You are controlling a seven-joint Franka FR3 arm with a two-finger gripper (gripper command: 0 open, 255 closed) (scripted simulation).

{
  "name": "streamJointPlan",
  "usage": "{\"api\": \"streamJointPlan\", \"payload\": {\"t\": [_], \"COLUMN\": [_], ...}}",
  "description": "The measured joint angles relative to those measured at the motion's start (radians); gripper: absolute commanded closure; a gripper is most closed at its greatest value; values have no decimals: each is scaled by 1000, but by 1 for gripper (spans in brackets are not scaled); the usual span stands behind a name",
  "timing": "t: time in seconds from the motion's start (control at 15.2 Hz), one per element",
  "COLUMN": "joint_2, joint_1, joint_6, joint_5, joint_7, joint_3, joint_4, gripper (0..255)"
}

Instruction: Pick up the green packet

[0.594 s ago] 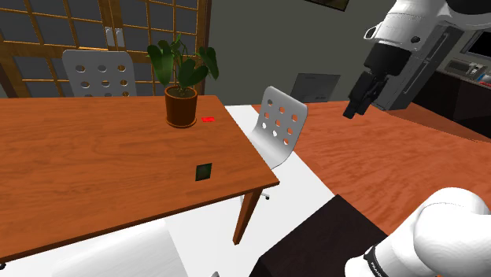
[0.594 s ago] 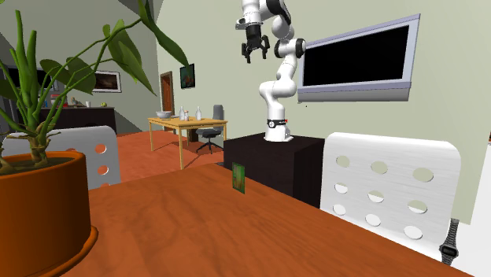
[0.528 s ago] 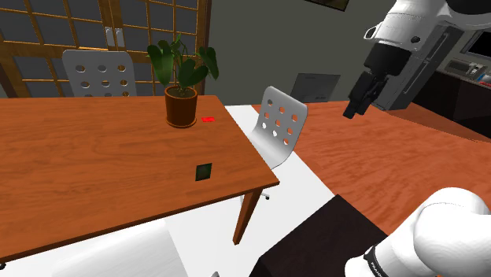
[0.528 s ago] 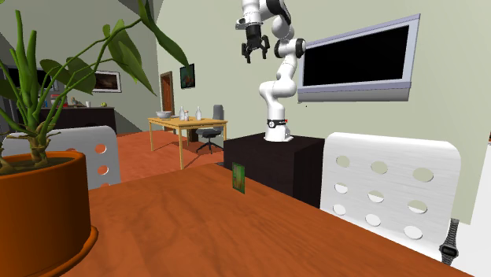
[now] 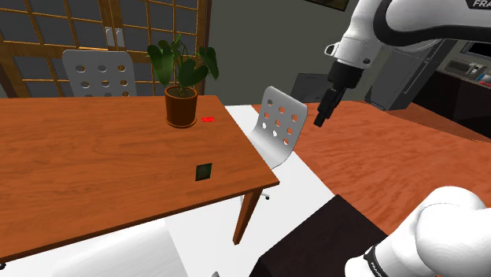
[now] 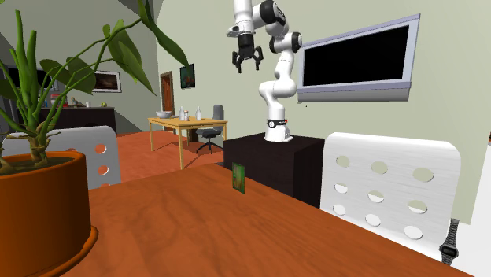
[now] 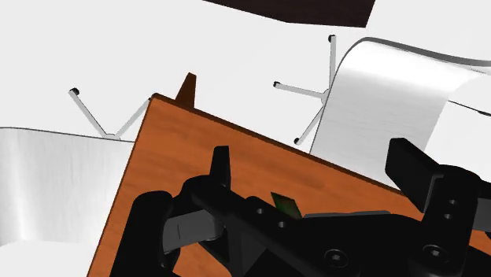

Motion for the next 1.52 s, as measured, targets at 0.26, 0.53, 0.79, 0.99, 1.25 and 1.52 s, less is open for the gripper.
{"api": "streamJointPlan", "payload": {"t": [0.26,0.53,0.79,0.99,1.25,1.52], "joint_2": [124,255,396,502,636,772], "joint_1": [29,55,79,97,112,132], "joint_6": [124,237,338,392,468,523], "joint_5": [-16,-29,-40,-48,-64,-86], "joint_7": [-104,-204,-297,-358,-445,-511], "joint_3": [-6,-9,-4,7,18,40], "joint_4": [3,25,72,129,194,286], "gripper": [0,0,0,0,0,0]}}
